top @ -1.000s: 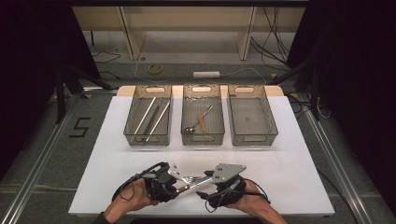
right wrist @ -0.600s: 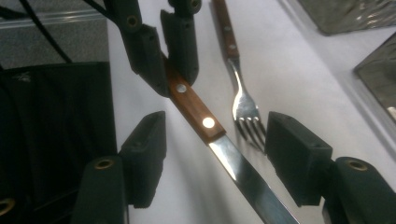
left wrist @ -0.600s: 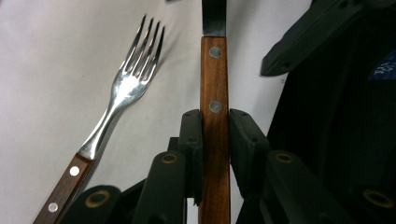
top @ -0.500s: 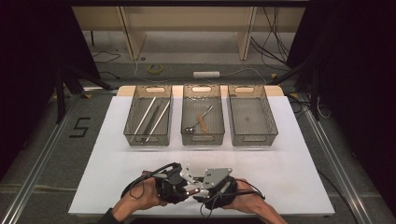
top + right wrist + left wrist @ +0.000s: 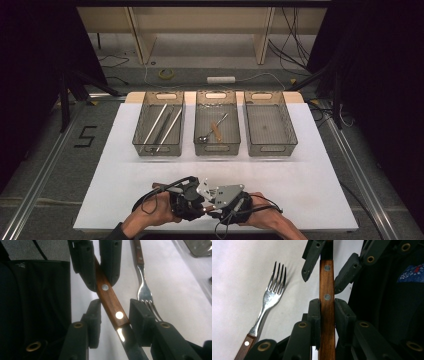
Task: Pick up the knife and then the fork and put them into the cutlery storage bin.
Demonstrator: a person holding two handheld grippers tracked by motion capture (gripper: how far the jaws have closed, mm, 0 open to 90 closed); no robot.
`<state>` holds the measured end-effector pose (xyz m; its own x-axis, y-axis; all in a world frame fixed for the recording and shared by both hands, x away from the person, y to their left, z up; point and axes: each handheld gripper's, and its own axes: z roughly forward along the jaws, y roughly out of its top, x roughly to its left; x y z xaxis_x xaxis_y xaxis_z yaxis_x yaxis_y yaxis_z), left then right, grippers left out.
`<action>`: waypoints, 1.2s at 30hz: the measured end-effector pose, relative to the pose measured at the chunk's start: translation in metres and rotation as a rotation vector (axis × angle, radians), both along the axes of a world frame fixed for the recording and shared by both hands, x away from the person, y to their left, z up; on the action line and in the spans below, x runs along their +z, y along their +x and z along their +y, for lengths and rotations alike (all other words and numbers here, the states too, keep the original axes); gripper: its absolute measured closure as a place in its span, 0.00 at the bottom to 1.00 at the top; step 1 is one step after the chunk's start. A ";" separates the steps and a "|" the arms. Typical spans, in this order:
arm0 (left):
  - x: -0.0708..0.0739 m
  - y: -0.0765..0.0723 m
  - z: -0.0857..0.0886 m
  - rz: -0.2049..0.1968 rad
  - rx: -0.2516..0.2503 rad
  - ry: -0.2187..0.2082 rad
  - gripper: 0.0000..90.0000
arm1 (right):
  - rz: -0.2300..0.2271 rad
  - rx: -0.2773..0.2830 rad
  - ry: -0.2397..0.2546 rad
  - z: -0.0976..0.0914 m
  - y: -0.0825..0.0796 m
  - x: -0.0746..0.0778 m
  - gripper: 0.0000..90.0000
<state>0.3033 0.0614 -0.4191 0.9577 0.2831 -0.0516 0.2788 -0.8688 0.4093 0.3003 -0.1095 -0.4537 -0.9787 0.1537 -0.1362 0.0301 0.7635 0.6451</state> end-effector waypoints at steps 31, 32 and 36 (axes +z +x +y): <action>0.009 0.014 0.041 -0.143 0.162 -0.270 0.28 | -0.027 -0.011 -0.068 -0.023 0.006 0.008 0.87; 0.008 0.014 0.044 -0.154 0.174 -0.281 0.27 | -0.030 -0.024 -0.064 -0.025 0.008 0.009 0.87; 0.006 0.017 0.055 -0.168 0.221 -0.327 0.26 | -0.037 -0.073 -0.054 -0.035 0.014 0.015 0.87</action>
<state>0.3199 0.1161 -0.4127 0.8784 0.4775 -0.0210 0.3499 -0.6125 0.7088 0.3141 -0.1441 -0.4390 -0.9593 0.2158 -0.1823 0.0635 0.7937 0.6050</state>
